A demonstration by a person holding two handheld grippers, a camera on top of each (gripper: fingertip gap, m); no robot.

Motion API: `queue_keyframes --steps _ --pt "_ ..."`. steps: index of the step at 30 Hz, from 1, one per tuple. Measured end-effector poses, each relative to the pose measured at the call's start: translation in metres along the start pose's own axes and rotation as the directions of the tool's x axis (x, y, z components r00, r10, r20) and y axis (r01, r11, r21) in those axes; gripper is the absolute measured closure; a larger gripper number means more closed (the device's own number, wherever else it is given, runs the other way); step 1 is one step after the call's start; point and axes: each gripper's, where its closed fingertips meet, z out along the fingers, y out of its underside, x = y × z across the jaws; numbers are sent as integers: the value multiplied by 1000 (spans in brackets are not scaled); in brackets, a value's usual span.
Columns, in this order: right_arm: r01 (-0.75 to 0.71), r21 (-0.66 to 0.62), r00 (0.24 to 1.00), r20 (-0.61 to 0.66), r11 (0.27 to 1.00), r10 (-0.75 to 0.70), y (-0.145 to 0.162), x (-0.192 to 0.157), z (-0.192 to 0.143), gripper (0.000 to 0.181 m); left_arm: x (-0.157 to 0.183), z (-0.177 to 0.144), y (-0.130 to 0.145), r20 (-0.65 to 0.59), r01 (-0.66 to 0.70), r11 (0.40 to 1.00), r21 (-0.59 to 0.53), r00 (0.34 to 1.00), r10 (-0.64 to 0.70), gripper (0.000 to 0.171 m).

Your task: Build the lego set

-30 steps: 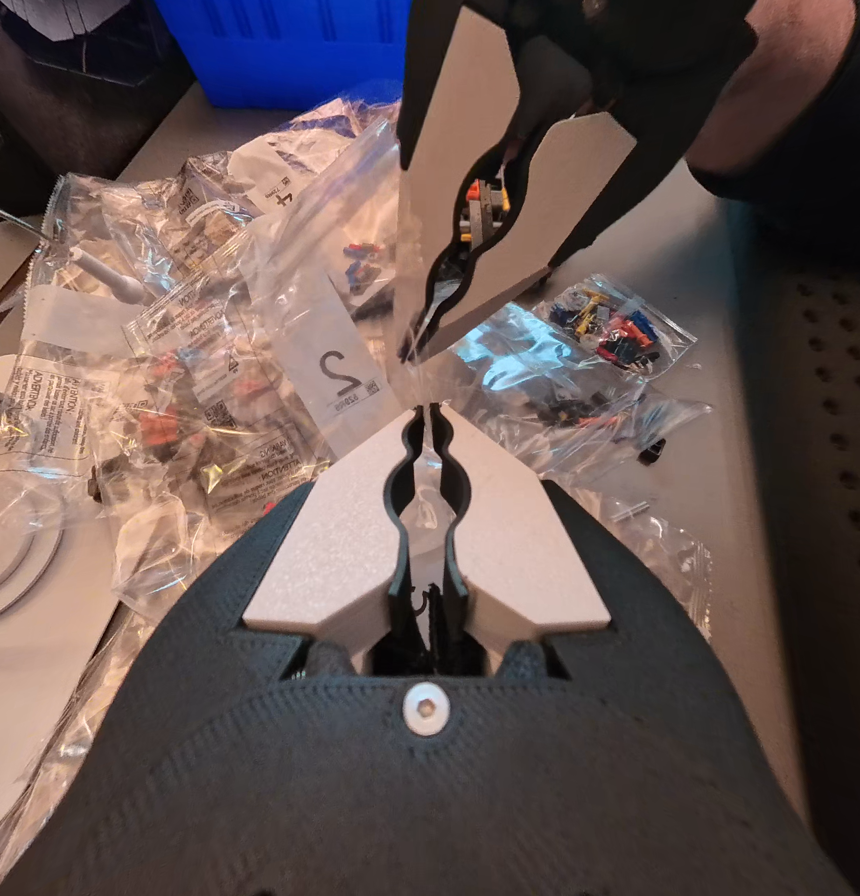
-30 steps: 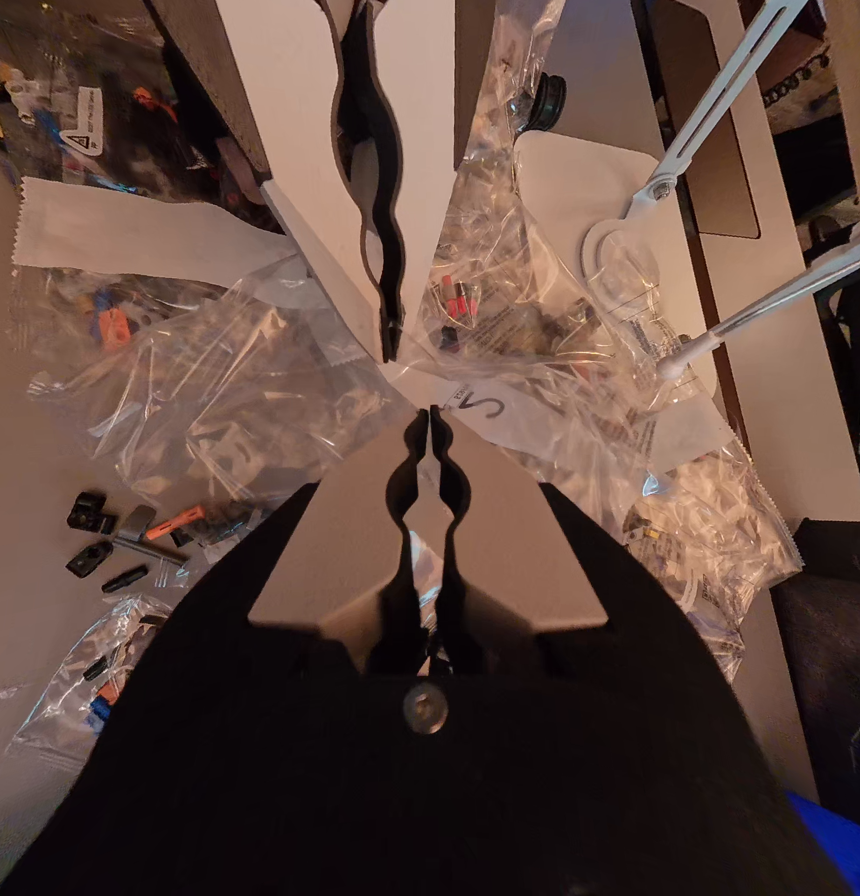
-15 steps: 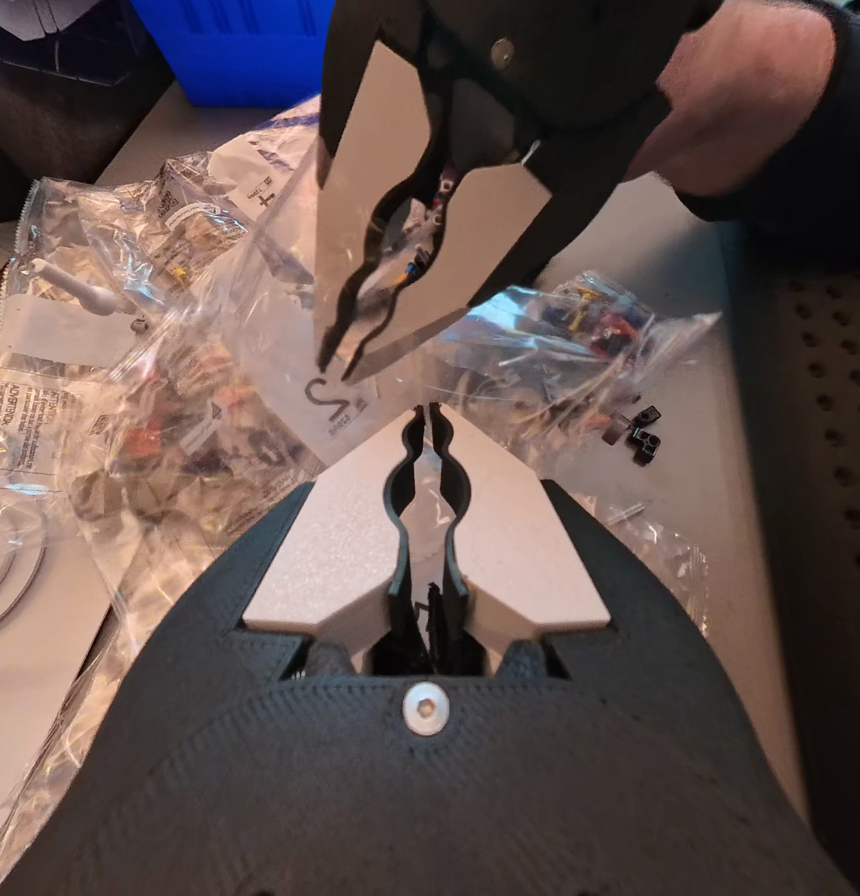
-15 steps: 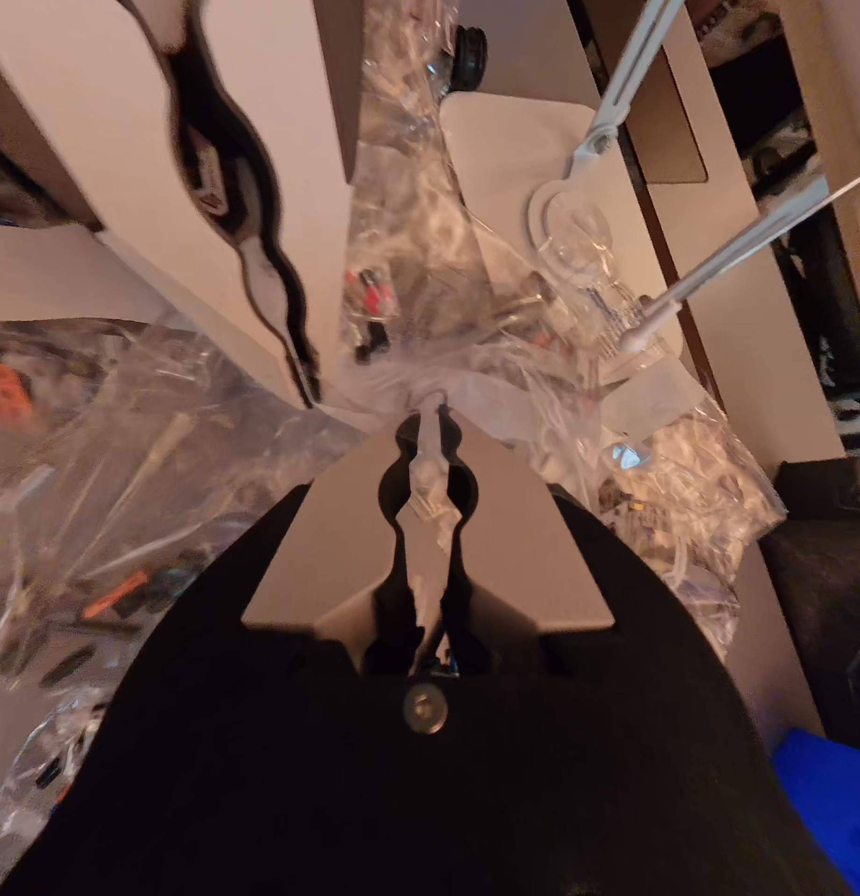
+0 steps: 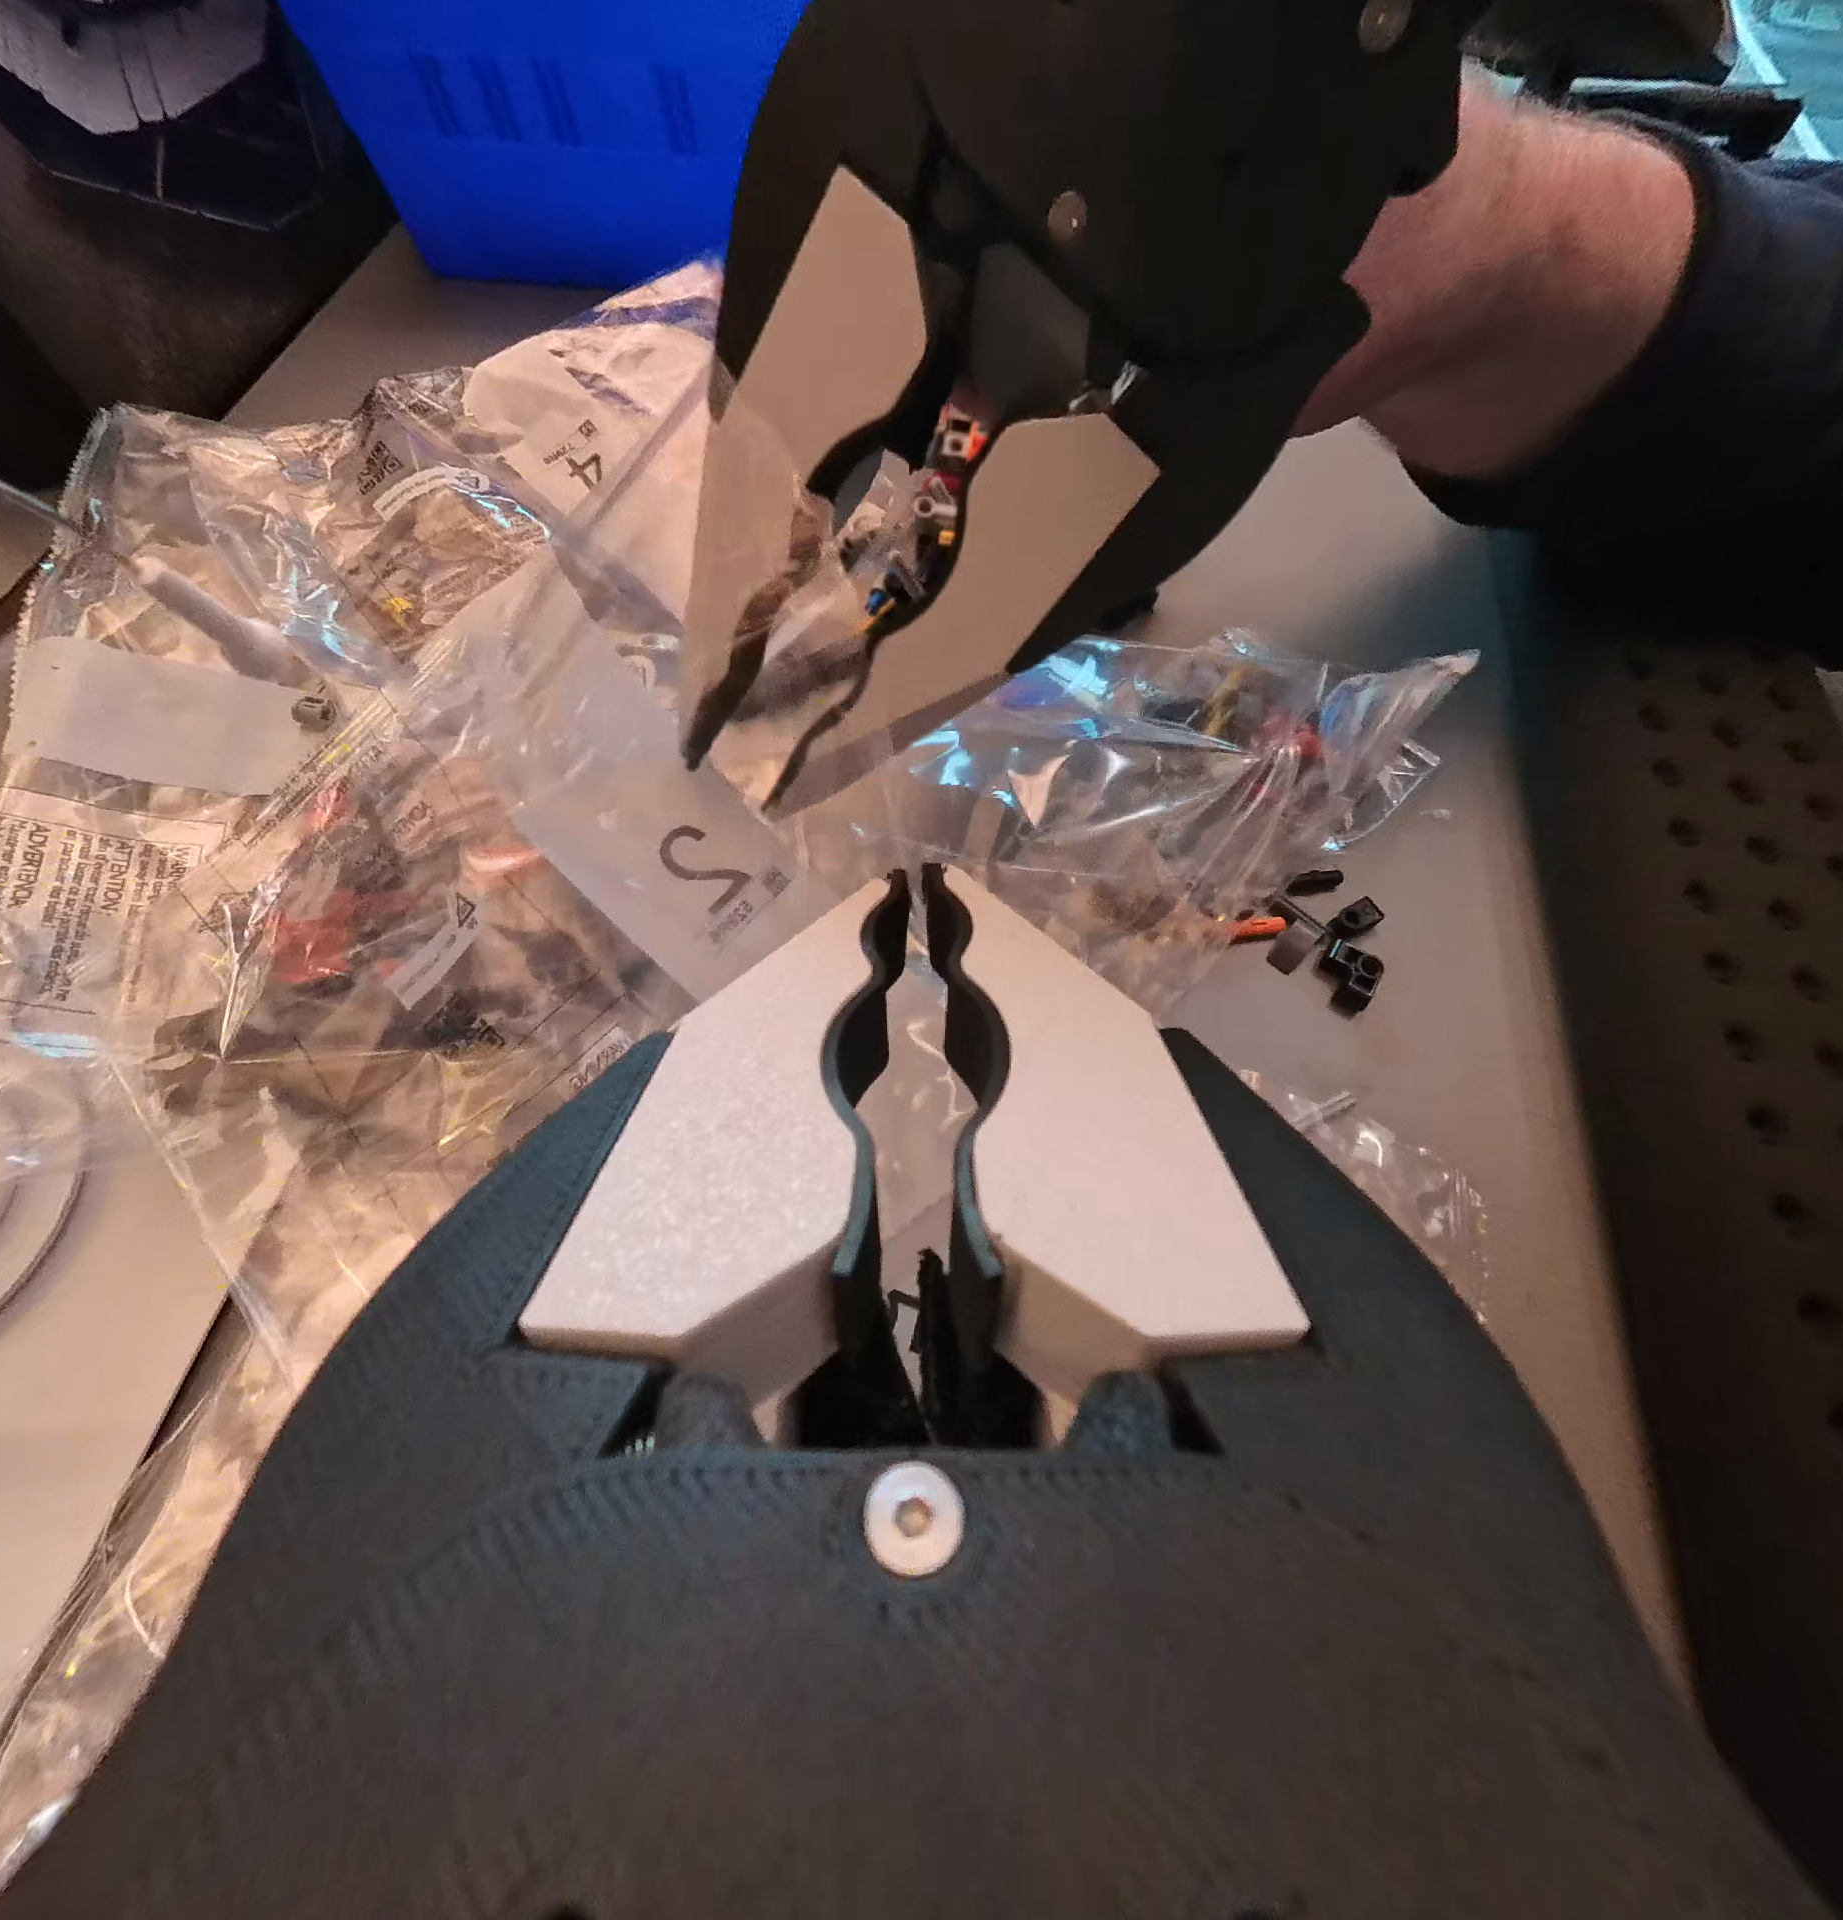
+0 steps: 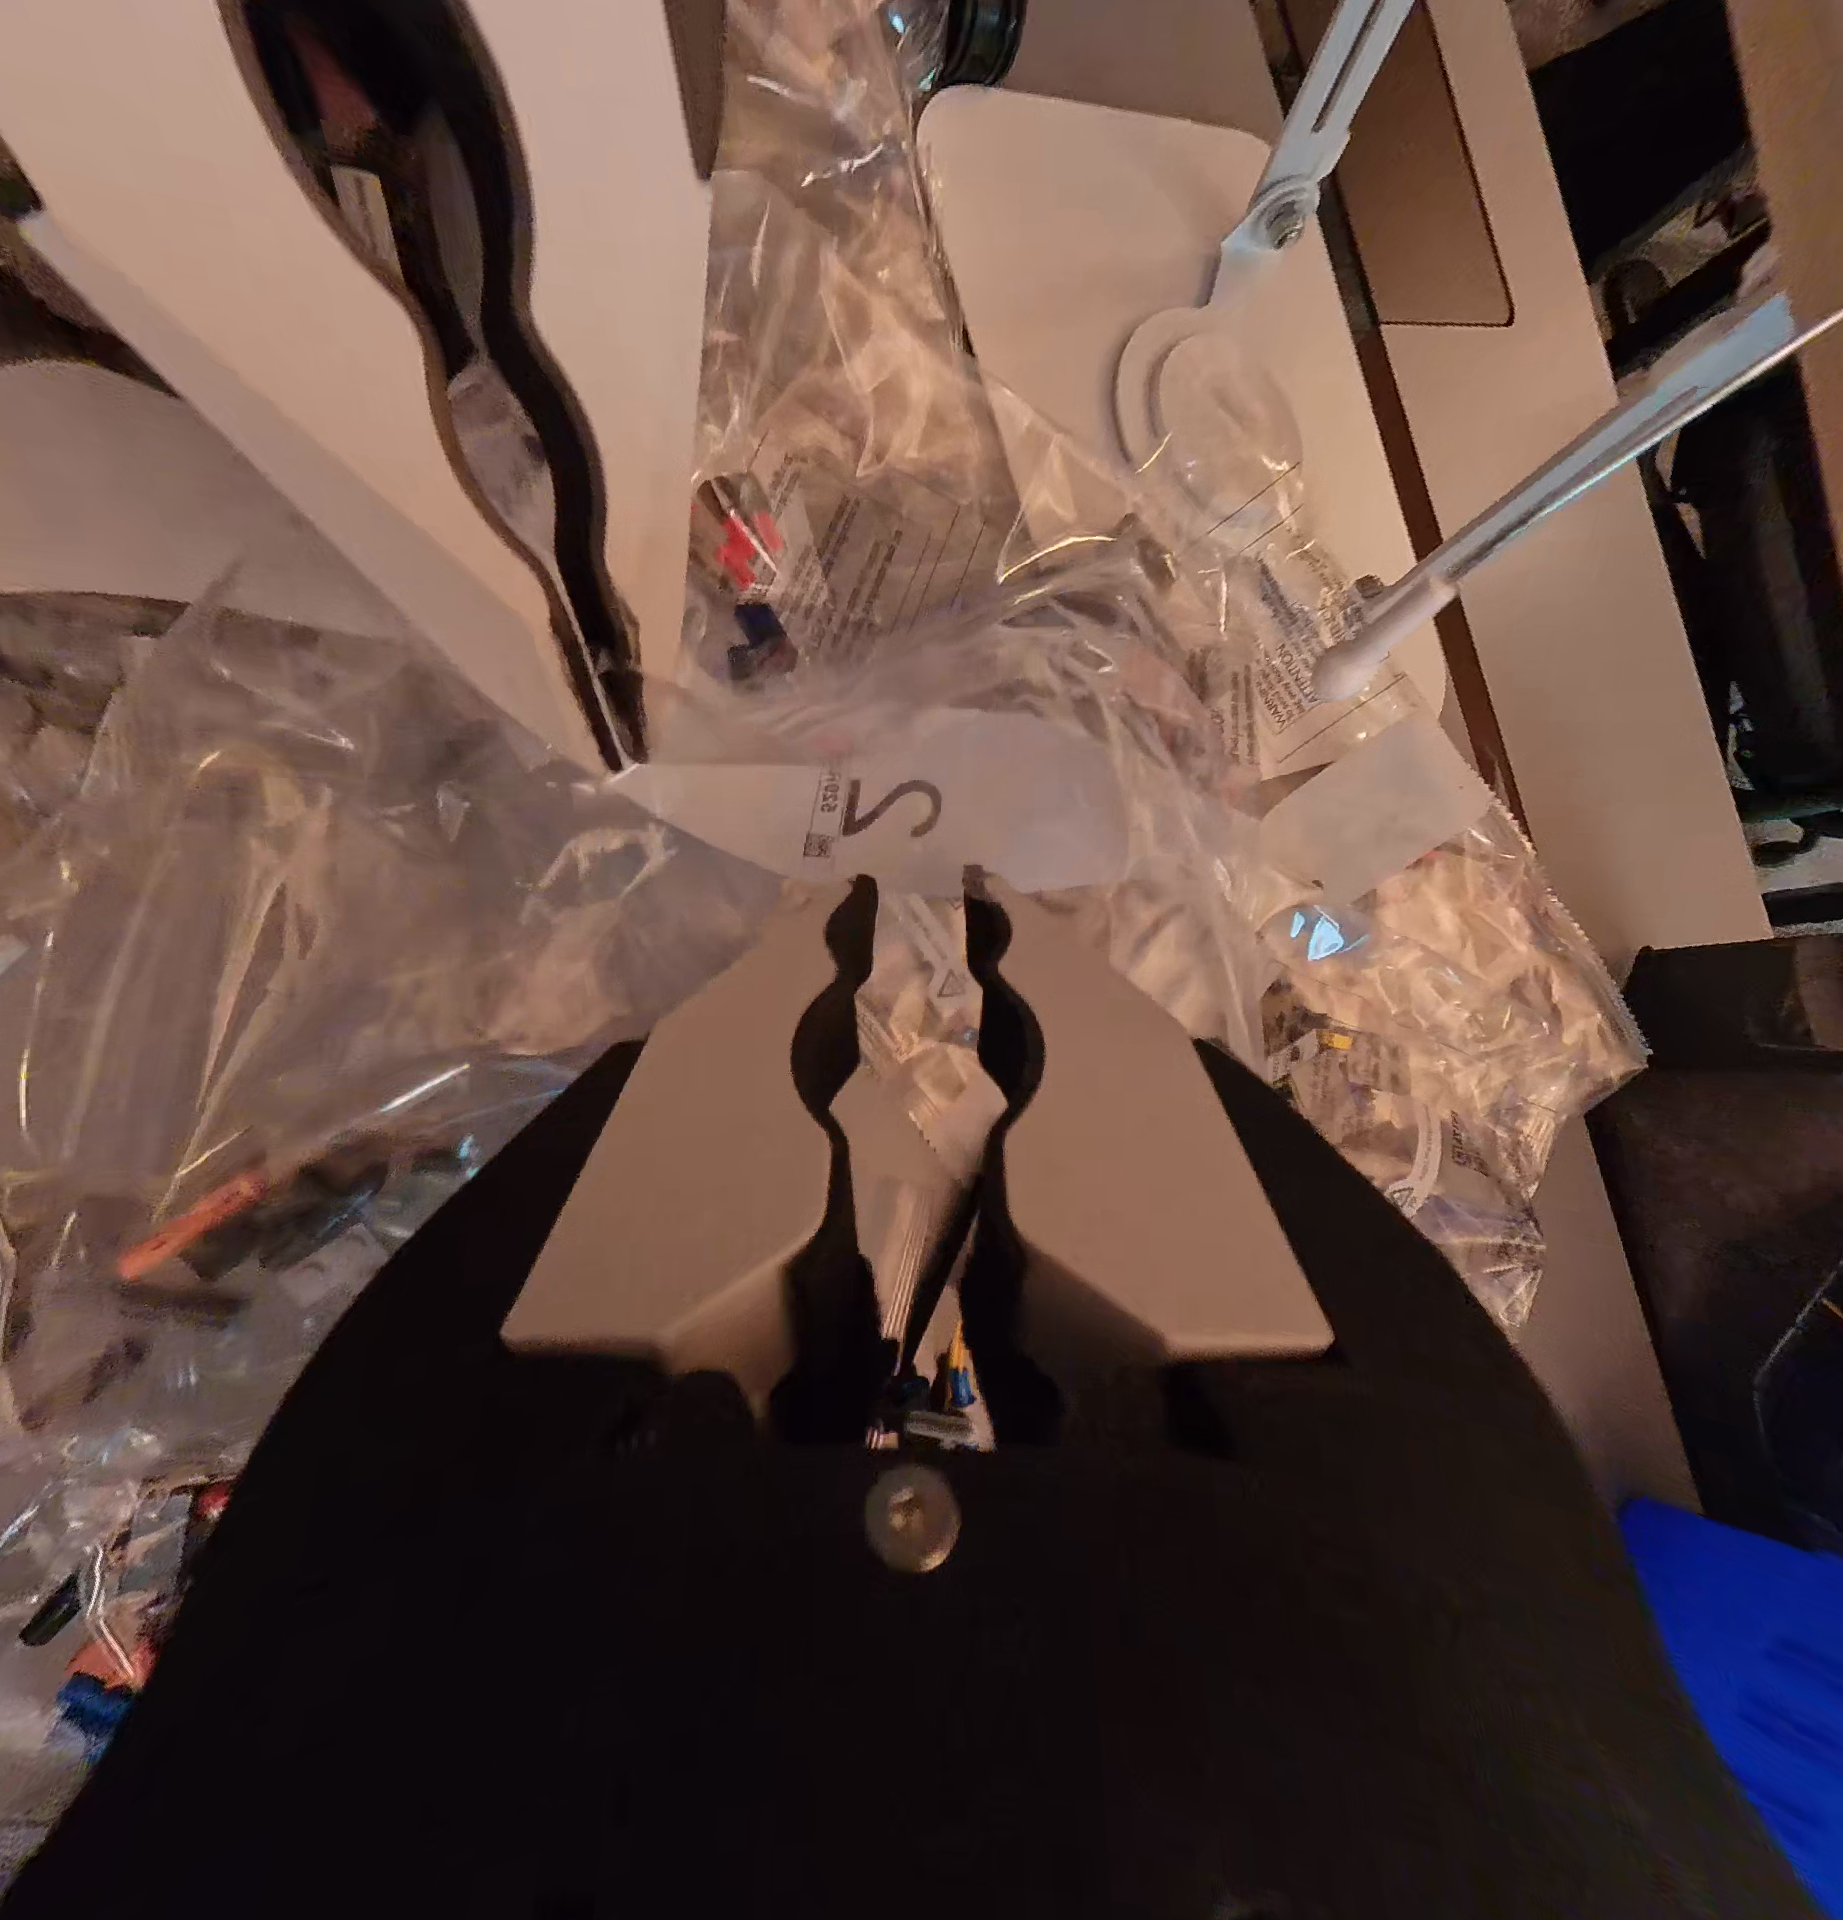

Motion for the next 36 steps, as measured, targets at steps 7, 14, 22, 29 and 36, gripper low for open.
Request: queue_keyframes --steps 7,14,22,29,36 --pt "32 -37 999 26 999 -31 6 -6 3 173 0 0 0 0 2 1000 3 1000 -2 170" --pt "56 -52 997 53 997 -54 12 -9 -1 181 0 -2 -3 -14 23 999 27 1000 -22 168" --pt "-2 28 993 121 1000 -1 0 -17 -3 181 1 -5 -6 -45 53 997 57 998 -51 161" --pt "32 2 989 146 999 -32 3 -27 3 181 -1 -9 -11 -46 77 993 87 996 -73 148" --pt "29 -3 988 150 1000 -28 4 -28 4 181 -10 -18 -15 9 67 991 111 998 -69 171"
